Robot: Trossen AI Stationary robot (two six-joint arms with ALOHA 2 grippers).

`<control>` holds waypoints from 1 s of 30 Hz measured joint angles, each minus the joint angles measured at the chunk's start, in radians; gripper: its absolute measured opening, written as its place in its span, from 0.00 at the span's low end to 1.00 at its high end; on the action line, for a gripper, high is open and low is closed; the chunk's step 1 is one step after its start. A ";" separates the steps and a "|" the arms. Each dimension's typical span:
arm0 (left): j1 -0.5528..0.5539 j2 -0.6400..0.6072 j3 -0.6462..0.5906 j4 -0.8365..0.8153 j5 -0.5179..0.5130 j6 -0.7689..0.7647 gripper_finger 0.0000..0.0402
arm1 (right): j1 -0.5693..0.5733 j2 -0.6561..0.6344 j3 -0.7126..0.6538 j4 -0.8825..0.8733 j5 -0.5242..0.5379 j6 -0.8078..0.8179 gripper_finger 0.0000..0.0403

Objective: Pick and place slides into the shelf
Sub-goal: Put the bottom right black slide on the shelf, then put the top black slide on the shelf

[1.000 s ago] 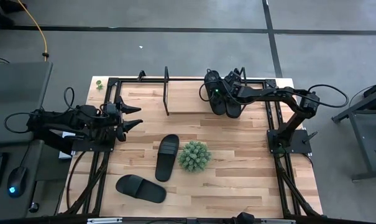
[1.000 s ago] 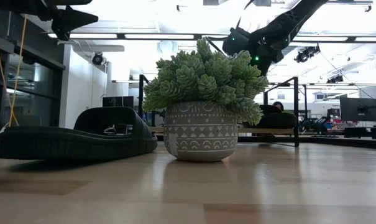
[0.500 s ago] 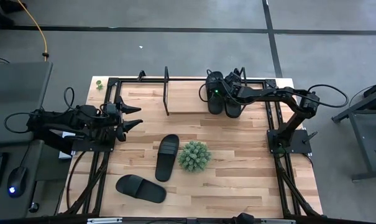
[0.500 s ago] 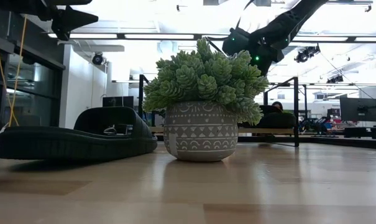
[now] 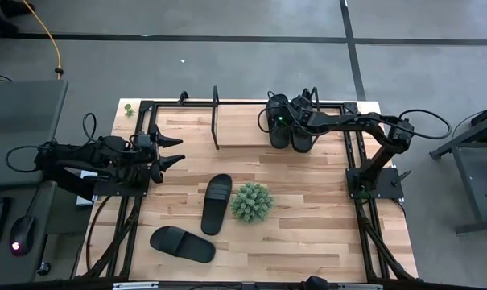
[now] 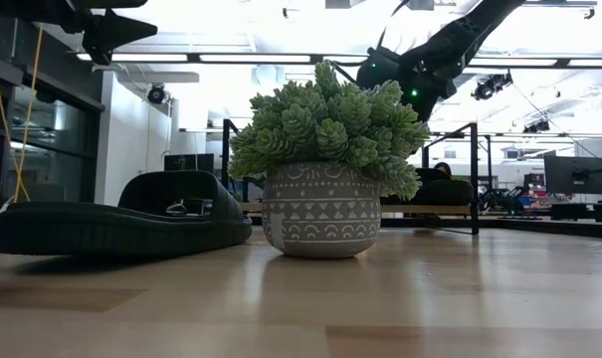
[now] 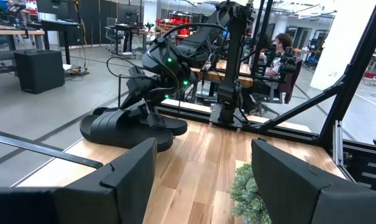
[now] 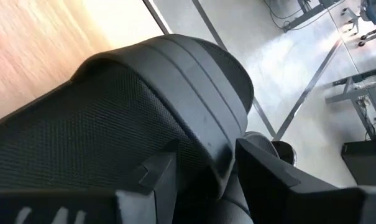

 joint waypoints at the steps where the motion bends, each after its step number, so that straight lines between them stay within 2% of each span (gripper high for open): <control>1: 0.000 0.000 0.000 0.000 0.000 0.000 0.61 | 0.000 0.000 0.000 0.000 -0.001 0.000 0.37; 9: 0.000 0.000 0.000 0.000 0.000 0.000 0.61 | 0.024 0.000 0.000 0.000 0.004 0.010 0.45; 16: 0.000 0.000 0.000 0.000 0.000 0.000 0.61 | 0.070 -0.009 0.000 0.000 0.023 0.011 0.46; 30: 0.000 0.000 0.000 -0.008 0.000 0.000 0.61 | 0.193 -0.107 0.002 -0.033 0.046 0.079 0.46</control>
